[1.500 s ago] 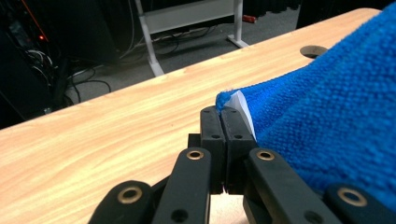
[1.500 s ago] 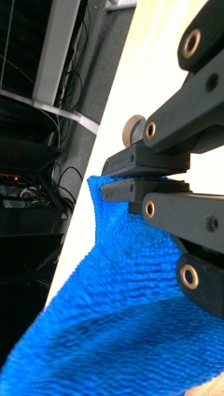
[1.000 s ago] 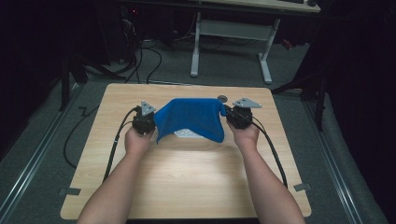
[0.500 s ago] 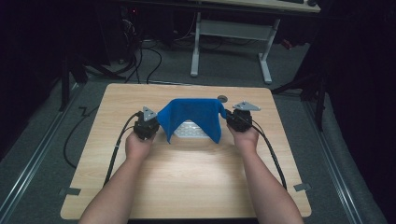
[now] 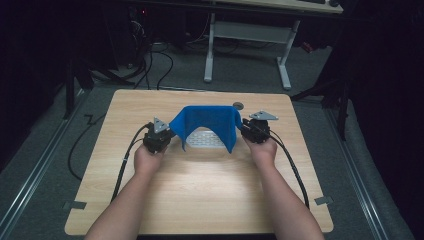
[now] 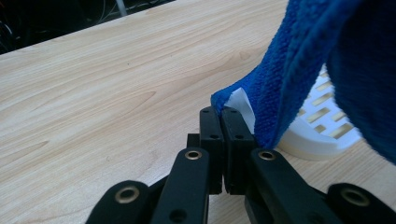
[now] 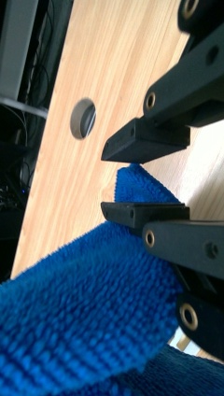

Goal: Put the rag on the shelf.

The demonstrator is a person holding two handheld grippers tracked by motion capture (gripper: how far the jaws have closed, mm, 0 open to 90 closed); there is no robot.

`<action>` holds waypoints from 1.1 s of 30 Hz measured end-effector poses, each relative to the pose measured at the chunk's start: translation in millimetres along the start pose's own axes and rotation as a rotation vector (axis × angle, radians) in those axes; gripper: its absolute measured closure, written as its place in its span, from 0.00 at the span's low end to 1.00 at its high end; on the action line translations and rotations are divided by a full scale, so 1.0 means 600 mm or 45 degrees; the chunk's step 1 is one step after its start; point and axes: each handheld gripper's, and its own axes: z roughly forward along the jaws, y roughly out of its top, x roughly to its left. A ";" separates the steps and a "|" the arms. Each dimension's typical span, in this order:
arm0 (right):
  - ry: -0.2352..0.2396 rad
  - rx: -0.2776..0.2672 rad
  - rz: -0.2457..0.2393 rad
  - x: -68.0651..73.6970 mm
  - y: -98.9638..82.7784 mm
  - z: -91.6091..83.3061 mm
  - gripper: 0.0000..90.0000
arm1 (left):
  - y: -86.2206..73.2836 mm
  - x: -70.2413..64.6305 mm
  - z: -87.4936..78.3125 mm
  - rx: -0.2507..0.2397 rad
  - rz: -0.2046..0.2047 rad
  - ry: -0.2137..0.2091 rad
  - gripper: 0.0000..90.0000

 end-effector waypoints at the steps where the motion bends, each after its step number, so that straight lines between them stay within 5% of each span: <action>1: 0.000 0.000 0.000 0.000 0.000 0.000 0.75 | 0.000 0.000 0.000 0.000 0.000 0.000 0.98; 10: -0.066 -0.036 0.043 -0.031 -0.010 -0.042 0.73 | 0.001 -0.006 -0.001 0.021 -0.005 -0.005 0.94; 12: -0.067 -0.026 0.043 -0.033 -0.012 -0.048 0.73 | 0.002 -0.008 -0.002 0.033 -0.019 0.007 0.78; 19: -0.071 -0.038 0.008 -0.026 -0.021 -0.073 0.72 | -0.008 -0.004 -0.025 0.021 -0.107 0.014 0.61; 26: -0.069 -0.062 -0.040 -0.013 -0.031 -0.104 0.71 | -0.031 -0.007 -0.059 -0.021 -0.153 0.035 0.56; 33: -0.075 -0.100 -0.061 -0.004 -0.052 -0.130 0.70 | -0.051 -0.017 -0.084 -0.013 -0.141 0.034 0.56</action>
